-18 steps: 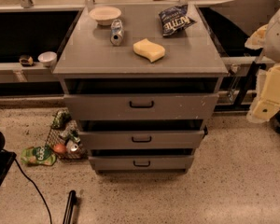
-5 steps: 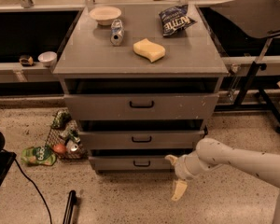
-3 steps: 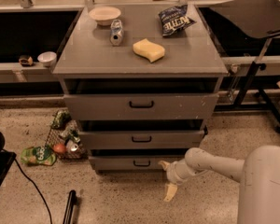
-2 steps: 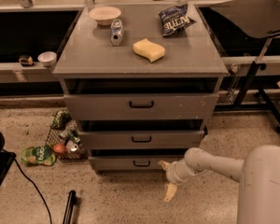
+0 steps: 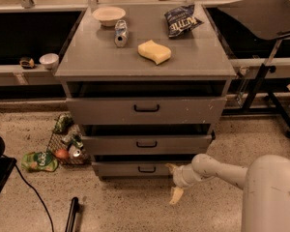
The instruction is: Open bottom drawer
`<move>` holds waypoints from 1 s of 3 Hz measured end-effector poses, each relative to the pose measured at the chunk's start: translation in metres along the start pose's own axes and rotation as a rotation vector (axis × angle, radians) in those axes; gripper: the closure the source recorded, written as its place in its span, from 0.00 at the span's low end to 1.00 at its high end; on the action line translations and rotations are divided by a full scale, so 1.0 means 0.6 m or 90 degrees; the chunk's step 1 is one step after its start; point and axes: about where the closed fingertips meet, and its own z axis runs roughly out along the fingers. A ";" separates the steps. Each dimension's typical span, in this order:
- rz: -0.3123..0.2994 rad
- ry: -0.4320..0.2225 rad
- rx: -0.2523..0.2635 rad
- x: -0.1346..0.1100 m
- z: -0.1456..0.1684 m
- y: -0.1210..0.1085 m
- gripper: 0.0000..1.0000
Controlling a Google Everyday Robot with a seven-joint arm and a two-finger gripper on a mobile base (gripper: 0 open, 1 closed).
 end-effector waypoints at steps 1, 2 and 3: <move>-0.017 -0.005 0.037 0.030 0.025 -0.037 0.00; -0.027 -0.017 0.052 0.051 0.048 -0.070 0.00; -0.026 -0.014 0.060 0.065 0.068 -0.099 0.00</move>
Offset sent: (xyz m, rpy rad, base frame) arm 0.0798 -0.0195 -0.0505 0.0434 -0.1361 -0.0156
